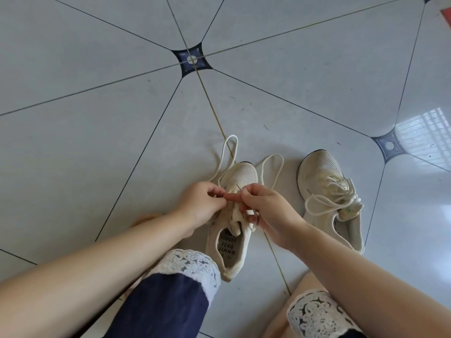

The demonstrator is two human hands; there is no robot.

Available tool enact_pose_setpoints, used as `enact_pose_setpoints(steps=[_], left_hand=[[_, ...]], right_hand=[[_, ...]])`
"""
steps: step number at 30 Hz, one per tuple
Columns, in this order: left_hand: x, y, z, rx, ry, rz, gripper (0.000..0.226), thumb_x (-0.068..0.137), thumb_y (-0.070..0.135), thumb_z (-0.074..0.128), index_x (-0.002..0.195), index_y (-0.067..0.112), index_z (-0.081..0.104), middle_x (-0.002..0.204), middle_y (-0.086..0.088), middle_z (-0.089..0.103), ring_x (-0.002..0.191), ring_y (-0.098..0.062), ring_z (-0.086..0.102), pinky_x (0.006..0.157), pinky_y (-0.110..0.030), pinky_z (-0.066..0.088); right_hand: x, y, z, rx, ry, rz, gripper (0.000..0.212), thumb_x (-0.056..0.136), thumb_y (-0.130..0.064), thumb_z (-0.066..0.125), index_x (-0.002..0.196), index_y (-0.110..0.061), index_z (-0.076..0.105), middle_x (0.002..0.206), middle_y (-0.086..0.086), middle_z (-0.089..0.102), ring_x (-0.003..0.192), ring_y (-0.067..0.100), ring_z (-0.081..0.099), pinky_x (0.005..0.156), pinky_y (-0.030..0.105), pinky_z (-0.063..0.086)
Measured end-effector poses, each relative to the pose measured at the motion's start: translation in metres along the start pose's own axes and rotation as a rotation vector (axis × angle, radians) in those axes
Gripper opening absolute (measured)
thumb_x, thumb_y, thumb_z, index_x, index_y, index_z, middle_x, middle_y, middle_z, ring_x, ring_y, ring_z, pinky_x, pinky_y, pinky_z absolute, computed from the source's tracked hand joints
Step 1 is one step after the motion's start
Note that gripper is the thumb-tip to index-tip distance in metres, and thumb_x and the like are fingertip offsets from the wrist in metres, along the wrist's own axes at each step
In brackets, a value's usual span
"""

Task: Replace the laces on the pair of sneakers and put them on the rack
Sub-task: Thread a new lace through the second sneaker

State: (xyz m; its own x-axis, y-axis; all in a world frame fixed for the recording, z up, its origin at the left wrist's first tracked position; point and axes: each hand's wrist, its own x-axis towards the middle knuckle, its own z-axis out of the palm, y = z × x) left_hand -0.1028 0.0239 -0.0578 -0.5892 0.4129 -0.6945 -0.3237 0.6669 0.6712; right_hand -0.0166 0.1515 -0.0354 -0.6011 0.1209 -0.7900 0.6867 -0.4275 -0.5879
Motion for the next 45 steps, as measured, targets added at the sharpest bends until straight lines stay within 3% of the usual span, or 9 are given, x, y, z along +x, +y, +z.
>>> enact_pose_setpoints(steps=[5,9,20,25,31,35,39,45], left_hand=[[0.004,-0.002,-0.005,-0.134,0.002,-0.053,0.024,0.078,-0.003,0.061,0.074,0.019,0.067,0.066,-0.001,0.065,0.066,-0.016,0.061,0.065,-0.03,0.052],[0.006,-0.004,-0.007,-0.192,-0.006,-0.078,0.024,0.078,-0.006,0.059,0.076,0.017,0.067,0.07,-0.006,0.067,0.067,-0.021,0.06,0.07,-0.035,0.051],[0.002,-0.004,-0.005,-0.168,0.046,-0.042,0.024,0.077,-0.003,0.059,0.075,0.019,0.066,0.069,-0.005,0.069,0.066,-0.02,0.063,0.072,-0.04,0.053],[0.0,-0.003,-0.005,-0.134,0.076,-0.01,0.022,0.074,0.001,0.064,0.074,0.023,0.065,0.069,-0.003,0.07,0.065,-0.017,0.065,0.071,-0.037,0.055],[0.0,-0.002,-0.005,-0.055,0.083,0.058,0.02,0.075,0.009,0.071,0.072,0.027,0.064,0.061,0.005,0.066,0.056,-0.008,0.061,0.062,-0.027,0.052],[0.0,-0.003,-0.006,-0.065,0.06,0.056,0.02,0.076,0.008,0.069,0.075,0.027,0.064,0.067,0.003,0.068,0.059,-0.008,0.062,0.063,-0.027,0.053],[0.001,-0.006,-0.009,-0.182,-0.028,0.027,0.015,0.082,0.008,0.065,0.08,0.022,0.064,0.075,0.001,0.07,0.066,-0.011,0.065,0.064,-0.027,0.051],[0.005,-0.008,-0.005,-0.415,-0.044,-0.09,0.017,0.086,-0.003,0.057,0.081,0.011,0.063,0.075,-0.006,0.066,0.056,-0.007,0.065,0.049,-0.017,0.049]], right_hand=[[0.005,0.009,0.006,-0.268,0.273,-0.126,0.013,0.084,-0.016,0.063,0.072,-0.02,0.063,0.078,0.0,0.071,0.065,0.01,0.06,0.067,0.03,0.051],[0.01,0.01,0.008,-0.549,0.361,-0.201,0.01,0.08,-0.022,0.066,0.07,-0.024,0.064,0.071,-0.01,0.066,0.061,-0.002,0.055,0.053,0.008,0.042],[0.016,0.006,0.008,-0.788,0.334,-0.244,0.012,0.074,-0.013,0.063,0.063,-0.012,0.06,0.056,-0.007,0.055,0.051,0.005,0.047,0.046,0.014,0.038],[0.017,-0.001,0.009,-0.908,0.295,-0.244,0.02,0.072,-0.012,0.062,0.056,-0.018,0.05,0.054,-0.007,0.05,0.051,0.006,0.043,0.046,0.017,0.036],[0.017,-0.006,0.013,-1.064,0.233,-0.313,0.004,0.072,-0.011,0.058,0.068,-0.009,0.058,0.061,0.0,0.056,0.06,0.016,0.049,0.053,0.028,0.041],[0.017,0.001,0.012,-1.03,0.264,-0.354,0.007,0.076,-0.012,0.059,0.072,-0.007,0.062,0.067,0.004,0.063,0.065,0.02,0.057,0.058,0.029,0.044],[0.018,0.01,0.007,-0.719,0.317,-0.286,0.012,0.078,-0.019,0.069,0.067,-0.023,0.065,0.064,-0.013,0.062,0.062,-0.002,0.056,0.055,0.007,0.042],[0.019,0.014,0.008,-0.574,0.34,-0.245,0.019,0.076,-0.019,0.073,0.063,-0.03,0.065,0.061,-0.015,0.063,0.058,-0.009,0.056,0.053,0.005,0.041]])
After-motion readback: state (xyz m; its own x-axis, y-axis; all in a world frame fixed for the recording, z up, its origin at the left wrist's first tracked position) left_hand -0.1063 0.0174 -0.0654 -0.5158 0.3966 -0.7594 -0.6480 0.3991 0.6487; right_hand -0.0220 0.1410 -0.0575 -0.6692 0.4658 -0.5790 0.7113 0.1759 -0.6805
